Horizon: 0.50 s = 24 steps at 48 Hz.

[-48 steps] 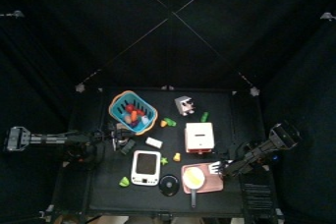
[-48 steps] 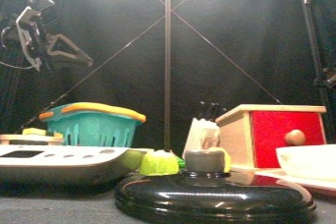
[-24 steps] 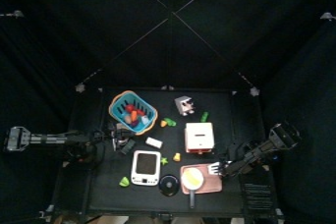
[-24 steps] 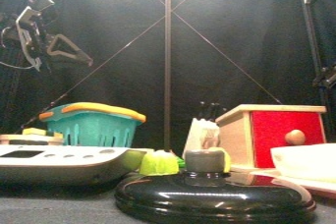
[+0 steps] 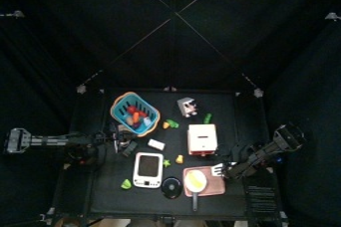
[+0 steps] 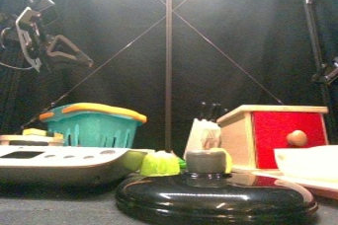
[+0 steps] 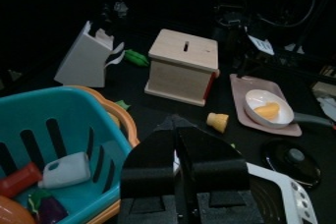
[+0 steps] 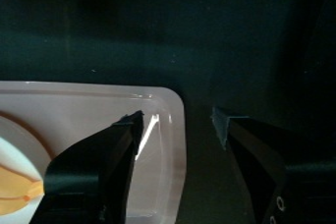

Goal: Straighten plate

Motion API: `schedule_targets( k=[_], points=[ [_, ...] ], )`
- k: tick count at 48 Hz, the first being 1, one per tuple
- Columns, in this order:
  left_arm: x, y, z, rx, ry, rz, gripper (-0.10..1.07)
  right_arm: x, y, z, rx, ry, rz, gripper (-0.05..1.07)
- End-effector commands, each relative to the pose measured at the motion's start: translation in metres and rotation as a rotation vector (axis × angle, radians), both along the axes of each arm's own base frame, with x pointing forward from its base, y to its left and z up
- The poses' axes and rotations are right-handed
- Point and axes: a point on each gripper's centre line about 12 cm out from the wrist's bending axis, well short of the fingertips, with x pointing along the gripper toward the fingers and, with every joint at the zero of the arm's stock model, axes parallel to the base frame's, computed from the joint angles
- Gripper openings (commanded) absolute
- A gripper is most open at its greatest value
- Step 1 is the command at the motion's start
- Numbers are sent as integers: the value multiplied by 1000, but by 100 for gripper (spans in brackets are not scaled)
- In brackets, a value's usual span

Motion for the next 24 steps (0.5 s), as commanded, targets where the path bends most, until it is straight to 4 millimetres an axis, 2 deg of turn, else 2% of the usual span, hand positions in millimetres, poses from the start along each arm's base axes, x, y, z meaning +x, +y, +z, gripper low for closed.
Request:
schedule_targets(
  k=[1,14,24],
  points=[
    [2,0,5,4,-15,0,31,6,1,14,2,-47,11,91],
    [2,0,5,5,-14,0,31,11,-3,22,-37,-93,70,91],
    [2,0,4,6,-11,-2,31,16,-6,37,-48,-170,103,91]
  ],
)
